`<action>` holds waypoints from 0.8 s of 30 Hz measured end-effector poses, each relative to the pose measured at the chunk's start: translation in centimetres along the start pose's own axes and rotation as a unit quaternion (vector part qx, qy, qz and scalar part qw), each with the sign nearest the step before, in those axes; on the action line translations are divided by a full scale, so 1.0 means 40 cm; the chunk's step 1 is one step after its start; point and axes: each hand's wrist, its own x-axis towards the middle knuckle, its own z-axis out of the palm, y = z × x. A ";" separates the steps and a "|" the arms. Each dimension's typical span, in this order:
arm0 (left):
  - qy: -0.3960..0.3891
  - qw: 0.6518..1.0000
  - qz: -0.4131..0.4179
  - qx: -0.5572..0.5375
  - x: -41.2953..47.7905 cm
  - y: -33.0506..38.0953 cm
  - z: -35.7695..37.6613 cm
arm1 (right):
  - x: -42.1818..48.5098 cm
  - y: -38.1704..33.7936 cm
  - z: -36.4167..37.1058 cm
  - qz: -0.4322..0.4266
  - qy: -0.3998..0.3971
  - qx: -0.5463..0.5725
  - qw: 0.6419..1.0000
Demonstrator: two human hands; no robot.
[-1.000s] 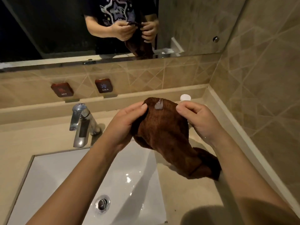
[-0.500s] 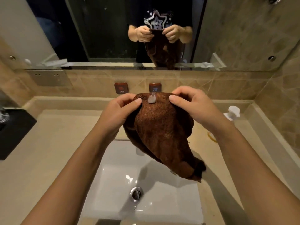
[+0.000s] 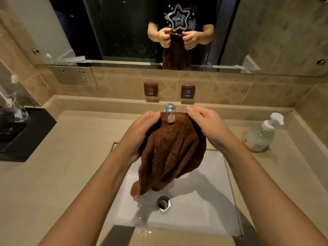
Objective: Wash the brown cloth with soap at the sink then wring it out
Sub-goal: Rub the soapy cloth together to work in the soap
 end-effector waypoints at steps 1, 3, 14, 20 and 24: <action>0.008 0.999 -0.009 -0.031 -0.001 -0.004 -0.002 | -0.002 0.003 0.009 -0.007 0.012 0.025 1.000; 0.016 0.998 -0.014 -0.057 -0.001 -0.011 -0.013 | -0.007 0.003 0.021 -0.028 0.030 0.068 0.997; 0.080 0.995 0.057 0.023 0.004 -0.021 0.063 | -0.015 -0.023 0.169 -0.118 0.159 -0.092 0.976; 0.088 0.996 0.030 -0.004 0.007 -0.024 0.054 | -0.020 -0.004 0.182 -0.143 0.127 -0.156 0.969; 0.100 0.995 0.011 -0.009 0.011 -0.028 0.056 | -0.017 0.004 0.184 -0.135 0.130 -0.171 0.967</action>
